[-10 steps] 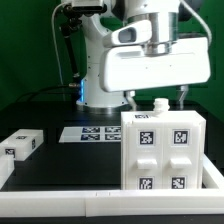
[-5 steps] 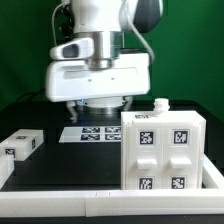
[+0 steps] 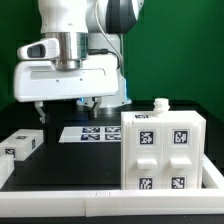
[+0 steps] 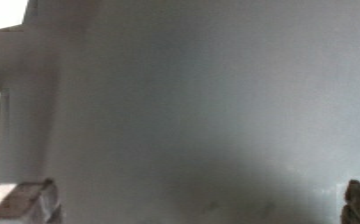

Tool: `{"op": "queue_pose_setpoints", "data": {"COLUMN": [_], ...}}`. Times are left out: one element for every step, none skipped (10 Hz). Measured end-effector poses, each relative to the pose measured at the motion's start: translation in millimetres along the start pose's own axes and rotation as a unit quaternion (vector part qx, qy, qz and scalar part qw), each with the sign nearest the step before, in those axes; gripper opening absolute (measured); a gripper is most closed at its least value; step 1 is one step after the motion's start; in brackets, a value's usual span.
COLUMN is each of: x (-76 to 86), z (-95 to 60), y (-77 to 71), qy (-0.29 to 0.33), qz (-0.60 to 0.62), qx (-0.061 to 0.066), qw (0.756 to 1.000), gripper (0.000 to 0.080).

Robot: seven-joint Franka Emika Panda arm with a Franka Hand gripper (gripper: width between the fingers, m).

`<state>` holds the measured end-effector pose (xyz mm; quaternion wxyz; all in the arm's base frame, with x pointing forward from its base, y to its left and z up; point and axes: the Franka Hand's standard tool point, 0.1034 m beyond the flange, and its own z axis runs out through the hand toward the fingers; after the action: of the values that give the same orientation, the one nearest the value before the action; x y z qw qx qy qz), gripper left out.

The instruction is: Assemble cabinet

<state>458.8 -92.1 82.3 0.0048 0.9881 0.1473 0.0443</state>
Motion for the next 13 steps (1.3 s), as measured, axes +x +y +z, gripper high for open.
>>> {"op": "queue_pose_setpoints", "data": {"x": [0.1,-2.1,-13.6,-26.3,-36.3,-44.7,-57.2,-70.5,-71.4,-70.6,-70.1,-70.3,-71.5], "z": [0.0,0.3,1.5,2.9,4.6,5.3,8.0,9.8,5.7,6.4,6.8,6.8,7.5], "y": [-0.2,2.3,13.7,26.4,36.7,47.6,63.1,81.2,95.3,92.7,91.5,91.8,90.3], "qy": [0.000,-0.002,-0.017,-0.023,-0.027,-0.031,-0.032,-0.033,-0.026,-0.026,-0.027,-0.027,-0.033], "qz": [0.000,0.010,0.060,0.080,0.093,0.105,0.097,0.089,0.077,0.081,0.078,0.079,0.096], "qx": [0.000,0.001,0.003,0.000,-0.002,-0.004,-0.007,-0.006,-0.008,-0.007,-0.007,-0.007,-0.001], "qw": [1.000,1.000,0.998,0.997,0.995,0.994,0.995,0.995,0.997,0.996,0.997,0.997,0.995], "gripper": [0.0797,0.0797,0.0797,0.0797,0.0797,0.0797,0.0797,0.0797,0.0797,0.0797,0.0797,0.0797,0.0797]}}
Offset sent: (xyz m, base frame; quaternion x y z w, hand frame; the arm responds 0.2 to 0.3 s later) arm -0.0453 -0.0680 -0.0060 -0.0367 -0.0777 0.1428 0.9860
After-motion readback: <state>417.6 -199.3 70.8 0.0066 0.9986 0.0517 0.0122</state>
